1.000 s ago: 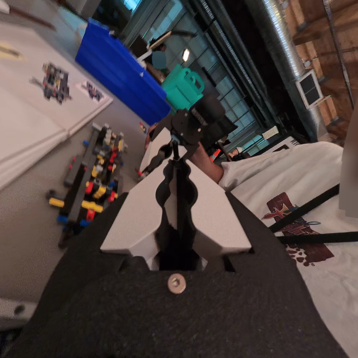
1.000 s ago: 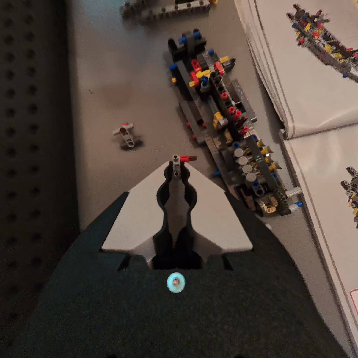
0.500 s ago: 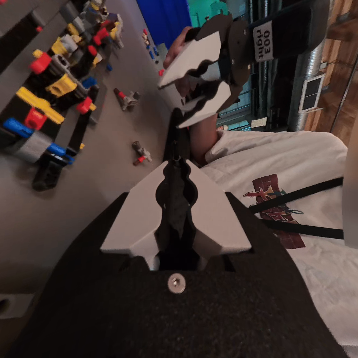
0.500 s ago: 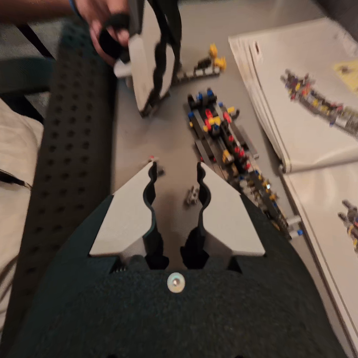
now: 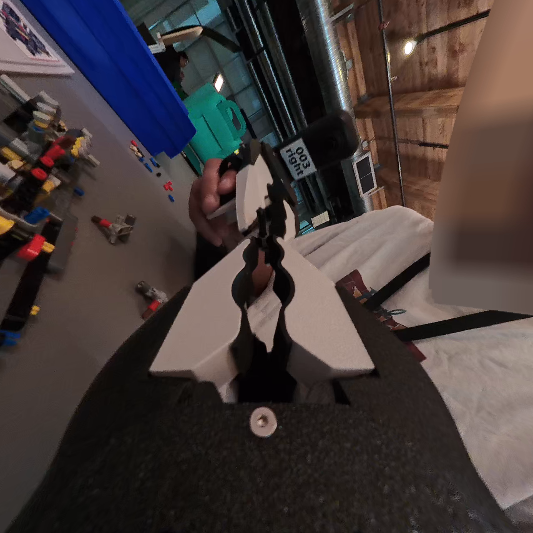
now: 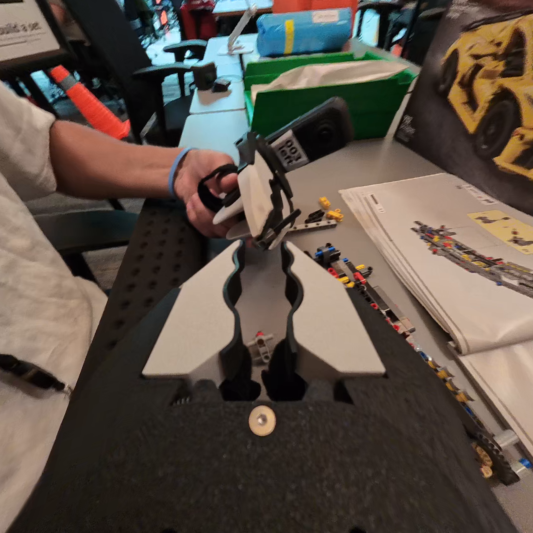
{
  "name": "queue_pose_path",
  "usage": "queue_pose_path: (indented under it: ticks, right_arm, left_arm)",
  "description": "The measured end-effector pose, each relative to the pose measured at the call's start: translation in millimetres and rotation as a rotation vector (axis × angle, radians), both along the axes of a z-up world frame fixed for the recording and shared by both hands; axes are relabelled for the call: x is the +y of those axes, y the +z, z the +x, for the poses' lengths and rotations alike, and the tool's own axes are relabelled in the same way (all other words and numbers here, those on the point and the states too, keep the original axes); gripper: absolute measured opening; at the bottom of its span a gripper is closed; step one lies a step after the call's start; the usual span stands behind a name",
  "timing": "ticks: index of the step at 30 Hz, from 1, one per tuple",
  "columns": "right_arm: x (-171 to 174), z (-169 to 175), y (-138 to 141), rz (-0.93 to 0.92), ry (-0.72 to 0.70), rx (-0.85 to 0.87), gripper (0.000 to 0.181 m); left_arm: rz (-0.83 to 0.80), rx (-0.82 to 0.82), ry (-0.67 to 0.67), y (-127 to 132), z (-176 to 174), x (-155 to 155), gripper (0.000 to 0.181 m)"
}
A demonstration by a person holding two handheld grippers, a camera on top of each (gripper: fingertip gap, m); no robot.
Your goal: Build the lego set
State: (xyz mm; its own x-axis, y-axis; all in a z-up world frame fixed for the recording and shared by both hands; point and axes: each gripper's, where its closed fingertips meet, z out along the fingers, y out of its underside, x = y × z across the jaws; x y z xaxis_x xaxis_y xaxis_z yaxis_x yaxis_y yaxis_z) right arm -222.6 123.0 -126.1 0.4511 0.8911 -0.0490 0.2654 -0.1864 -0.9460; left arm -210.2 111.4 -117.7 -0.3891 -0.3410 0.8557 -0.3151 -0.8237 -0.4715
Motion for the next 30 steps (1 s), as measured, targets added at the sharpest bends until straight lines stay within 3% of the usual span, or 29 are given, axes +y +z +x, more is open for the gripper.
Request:
queue_pose_path:
  ticks: [1,4,11,16,18,22,24,27,28,30]
  right_arm:
    - [1,0,3,0.029,-0.029,0.004,0.023]
    - [9,4,6,0.172,-0.158,-0.046,0.012]
    - [15,12,13,0.374,-0.345,-0.129,0.008]
    - [12,12,10,0.277,-0.316,-0.072,0.006]
    - [13,16,1,0.203,-0.304,-0.062,0.007]
    - [15,29,-34,0.071,-0.277,-0.207,0.006]
    - [19,34,-55,0.094,-0.288,-0.366,0.006]
    - [18,21,-77,0.133,-0.259,-0.541,0.007]
    - [19,18,-82,0.174,-0.256,-0.612,0.007]
    - [25,24,-89,0.281,-0.290,-0.821,0.007]
  left_arm:
    - [-0.018,-0.012,0.028,2,1,4,0.006]
    - [-0.081,-0.051,0.069,8,4,7,0.006]
    - [-0.215,-0.065,0.159,12,10,14,0.005]
    - [-0.212,-0.024,0.187,10,10,12,0.005]
    - [-0.167,0.028,0.184,3,7,12,0.015]
    - [0.100,0.203,0.220,-24,-15,31,0.039]
    - [0.446,0.326,0.256,-45,-27,55,0.042]
    - [1.056,0.531,0.252,-82,-42,104,0.062]
    - [1.139,0.562,0.197,-90,-41,109,0.063]
    - [1.086,0.549,0.053,-97,-34,99,0.069]
